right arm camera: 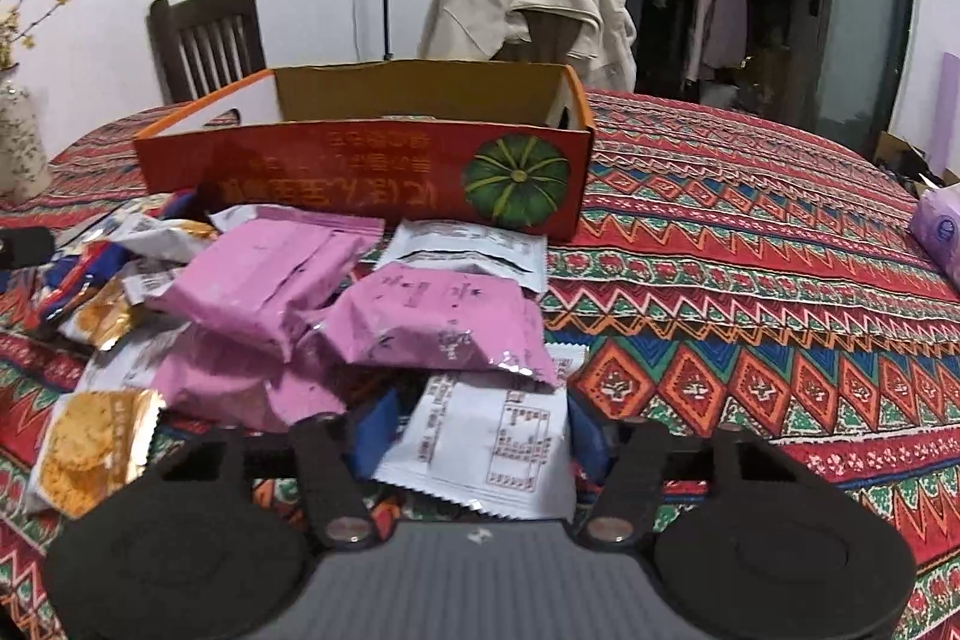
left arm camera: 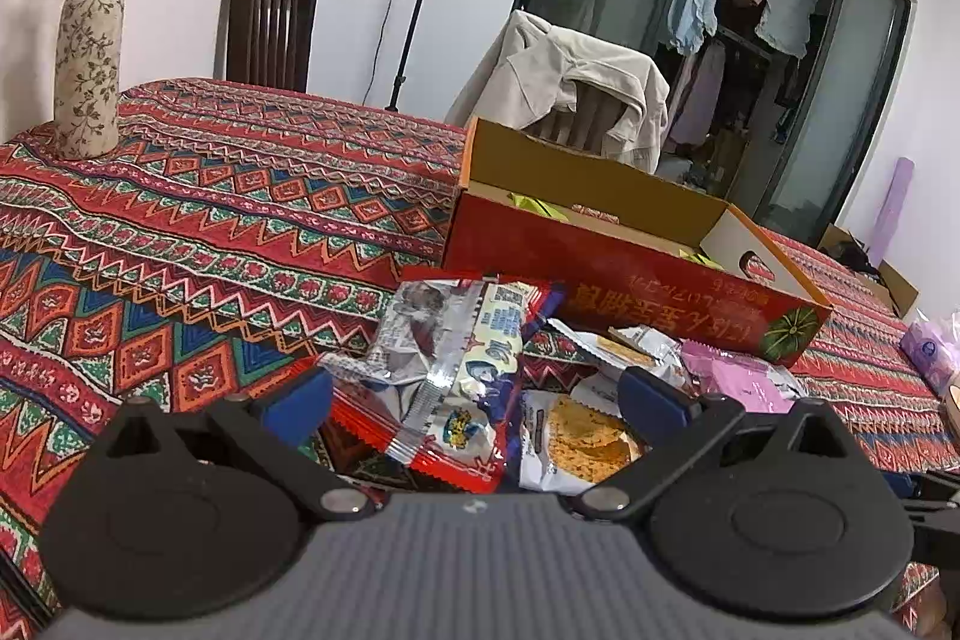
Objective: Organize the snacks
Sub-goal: 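Grasp a white printed packet from the pile with the right gripper, then grasp the gold cracker packet with the left gripper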
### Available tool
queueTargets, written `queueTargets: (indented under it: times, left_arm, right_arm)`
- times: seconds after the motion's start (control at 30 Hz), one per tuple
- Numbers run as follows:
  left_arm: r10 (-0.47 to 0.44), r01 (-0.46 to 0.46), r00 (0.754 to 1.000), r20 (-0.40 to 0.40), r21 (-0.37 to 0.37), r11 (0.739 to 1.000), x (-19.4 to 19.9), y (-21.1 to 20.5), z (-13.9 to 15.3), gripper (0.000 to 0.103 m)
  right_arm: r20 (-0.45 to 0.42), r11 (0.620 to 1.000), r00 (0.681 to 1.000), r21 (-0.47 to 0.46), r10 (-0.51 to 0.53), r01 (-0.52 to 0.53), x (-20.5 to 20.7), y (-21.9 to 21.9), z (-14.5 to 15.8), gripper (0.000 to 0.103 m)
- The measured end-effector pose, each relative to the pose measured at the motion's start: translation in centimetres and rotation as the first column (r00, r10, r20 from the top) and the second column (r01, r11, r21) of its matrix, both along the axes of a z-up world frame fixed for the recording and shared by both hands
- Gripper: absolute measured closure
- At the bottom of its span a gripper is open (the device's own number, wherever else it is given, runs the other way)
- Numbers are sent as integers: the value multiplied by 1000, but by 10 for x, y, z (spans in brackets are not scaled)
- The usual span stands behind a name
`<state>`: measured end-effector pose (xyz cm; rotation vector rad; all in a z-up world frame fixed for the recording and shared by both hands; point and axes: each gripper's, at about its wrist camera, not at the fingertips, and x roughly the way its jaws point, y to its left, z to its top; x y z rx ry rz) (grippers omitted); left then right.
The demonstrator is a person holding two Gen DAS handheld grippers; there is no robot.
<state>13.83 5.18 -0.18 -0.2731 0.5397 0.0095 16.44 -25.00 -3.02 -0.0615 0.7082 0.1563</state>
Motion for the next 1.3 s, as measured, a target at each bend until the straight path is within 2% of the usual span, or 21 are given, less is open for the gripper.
queueTargets:
  times: [0.3,0.4,0.8,0.97,1.3]
  left_arm:
    - [25,-24,999,-26,34,999,2,-5,1,0]
    - [34,-33,999,-13,43,998,-7,-10,7,0]
    - [37,-34,994,-98,30,999,-26,-54,8,0]
    - [52,-43,986,-160,64,997,-29,-84,-1,0]
    - [71,-39,975,-212,152,988,-29,-124,-19,0]
  right_arm:
    - [26,999,999,35,28,-28,-19,-7,3,62]
    - [48,998,998,55,28,-31,-28,-11,7,63]
    - [143,987,987,133,71,-90,-58,-23,21,64]
    - [175,984,981,143,83,-109,-65,-28,27,64]
    - [175,979,978,149,115,-142,-63,-33,21,64]
